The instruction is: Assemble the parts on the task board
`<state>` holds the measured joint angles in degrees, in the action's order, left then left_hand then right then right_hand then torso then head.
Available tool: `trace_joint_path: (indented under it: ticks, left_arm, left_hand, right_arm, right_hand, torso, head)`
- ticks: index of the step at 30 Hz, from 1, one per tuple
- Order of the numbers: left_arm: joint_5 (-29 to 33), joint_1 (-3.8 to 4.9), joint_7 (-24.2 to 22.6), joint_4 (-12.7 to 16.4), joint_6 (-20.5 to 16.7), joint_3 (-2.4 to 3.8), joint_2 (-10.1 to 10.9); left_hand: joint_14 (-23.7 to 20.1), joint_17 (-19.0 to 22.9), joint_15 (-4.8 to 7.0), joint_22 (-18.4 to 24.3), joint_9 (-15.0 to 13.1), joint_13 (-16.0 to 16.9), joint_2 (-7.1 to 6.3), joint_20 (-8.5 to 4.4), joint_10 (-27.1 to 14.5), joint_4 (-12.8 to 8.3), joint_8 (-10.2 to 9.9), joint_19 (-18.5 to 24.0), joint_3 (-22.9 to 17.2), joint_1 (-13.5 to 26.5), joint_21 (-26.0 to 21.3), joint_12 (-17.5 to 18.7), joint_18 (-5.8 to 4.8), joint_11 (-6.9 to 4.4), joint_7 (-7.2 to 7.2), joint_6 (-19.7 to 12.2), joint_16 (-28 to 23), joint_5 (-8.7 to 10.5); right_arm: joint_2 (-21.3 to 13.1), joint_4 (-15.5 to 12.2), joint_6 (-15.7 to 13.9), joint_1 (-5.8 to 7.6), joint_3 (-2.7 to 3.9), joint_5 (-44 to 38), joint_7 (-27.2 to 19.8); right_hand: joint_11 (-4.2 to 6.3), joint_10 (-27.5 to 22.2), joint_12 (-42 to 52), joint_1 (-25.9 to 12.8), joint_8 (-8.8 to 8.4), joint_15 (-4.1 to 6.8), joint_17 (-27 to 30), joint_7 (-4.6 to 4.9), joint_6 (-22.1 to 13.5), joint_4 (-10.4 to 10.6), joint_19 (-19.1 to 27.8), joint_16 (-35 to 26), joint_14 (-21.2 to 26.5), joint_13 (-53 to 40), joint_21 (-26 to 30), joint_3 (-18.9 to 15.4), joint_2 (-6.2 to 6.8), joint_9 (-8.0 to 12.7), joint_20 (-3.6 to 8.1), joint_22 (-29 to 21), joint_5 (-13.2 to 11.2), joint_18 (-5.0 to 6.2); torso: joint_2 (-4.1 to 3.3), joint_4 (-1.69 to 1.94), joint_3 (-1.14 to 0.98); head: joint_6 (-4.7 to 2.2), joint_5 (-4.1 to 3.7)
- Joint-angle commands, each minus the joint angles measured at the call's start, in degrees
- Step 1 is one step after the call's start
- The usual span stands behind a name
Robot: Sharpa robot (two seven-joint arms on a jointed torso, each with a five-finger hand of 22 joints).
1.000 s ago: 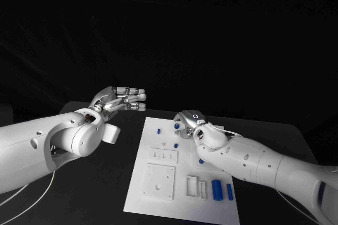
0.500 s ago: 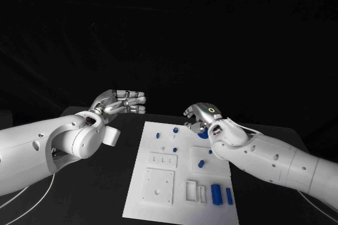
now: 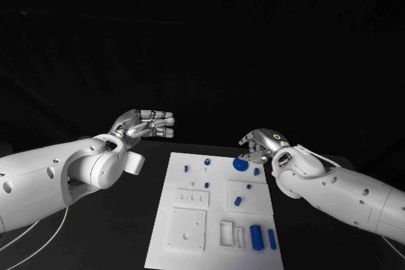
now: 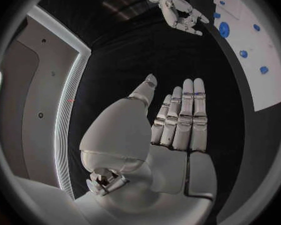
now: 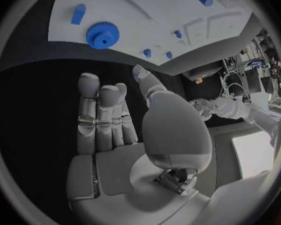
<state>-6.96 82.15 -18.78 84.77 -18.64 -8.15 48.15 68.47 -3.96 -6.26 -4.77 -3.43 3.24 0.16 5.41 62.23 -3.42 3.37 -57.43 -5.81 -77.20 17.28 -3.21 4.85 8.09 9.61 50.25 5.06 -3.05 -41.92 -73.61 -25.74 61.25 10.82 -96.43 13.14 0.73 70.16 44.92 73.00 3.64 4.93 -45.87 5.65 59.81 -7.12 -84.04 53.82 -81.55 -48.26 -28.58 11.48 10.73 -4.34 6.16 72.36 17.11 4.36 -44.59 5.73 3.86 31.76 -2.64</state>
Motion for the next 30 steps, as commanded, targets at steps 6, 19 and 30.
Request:
trace_joint_path:
  ticks: [6,19,30]
  left_arm:
    - [-0.34,-0.03,-1.04,-0.44,1.72,0.02,-0.22]
    - [-1.14,-0.06,-0.44,-0.41,2.15,0.02,-0.22]
    - [-1.40,-0.05,-0.28,-0.15,2.27,0.02,-0.14]
  left_hand:
    - [-0.24,0.04,-0.05,0.07,0.06,0.08,-0.20,0.04,-0.16,-0.53,-0.06,0.26,-0.03,-0.04,0.20,-0.24,-0.41,0.01,0.06,-0.39,-0.16,-0.30]
    - [-0.43,0.05,-0.12,0.07,0.07,0.08,-0.27,0.08,-0.33,-1.01,-0.08,0.41,-0.03,-0.19,0.23,-0.24,-0.40,0.07,0.11,-0.75,-0.25,-0.30]
    - [-0.46,0.04,-0.14,0.06,0.07,0.08,-0.22,0.11,-0.35,-1.04,-0.07,0.46,0.01,-0.07,0.28,-0.24,-0.38,0.08,0.11,-0.74,-0.27,-0.30]
  right_arm:
    - [1.83,4.58,7.25,-0.28,0.07,5.31,-2.20]
    - [4.81,9.18,8.27,-1.11,0.09,0.90,-0.61]
    - [6.02,11.48,6.87,-1.33,0.16,-0.22,-0.32]
  right_hand:
    - [-0.05,0.78,-1.12,0.47,-0.01,-0.30,-4.80,0.31,-1.23,0.10,-1.71,0.05,-0.51,-3.54,-1.16,-0.59,-0.90,0.26,-0.33,3.75,-1.52,0.28]
    - [-0.30,1.28,3.47,0.71,-0.01,-0.56,-10.66,0.50,-1.74,-0.33,-2.31,3.34,-0.90,-8.57,-2.62,0.34,-0.78,0.34,-0.59,6.06,-1.90,0.68]
    - [-0.34,1.95,6.50,0.47,-0.02,-0.62,-12.43,0.49,-1.45,-0.69,-2.30,4.10,-1.01,-11.24,-3.73,1.34,-0.77,0.37,-0.65,6.30,-2.45,0.66]
  torso:
    - [0.05,-0.03,-0.09]
    - [-0.34,0.43,-0.07]
    - [-0.72,0.85,-0.15]
  head:
    - [-0.22,-0.63]
    - [0.12,-1.53]
    - [0.11,-1.73]
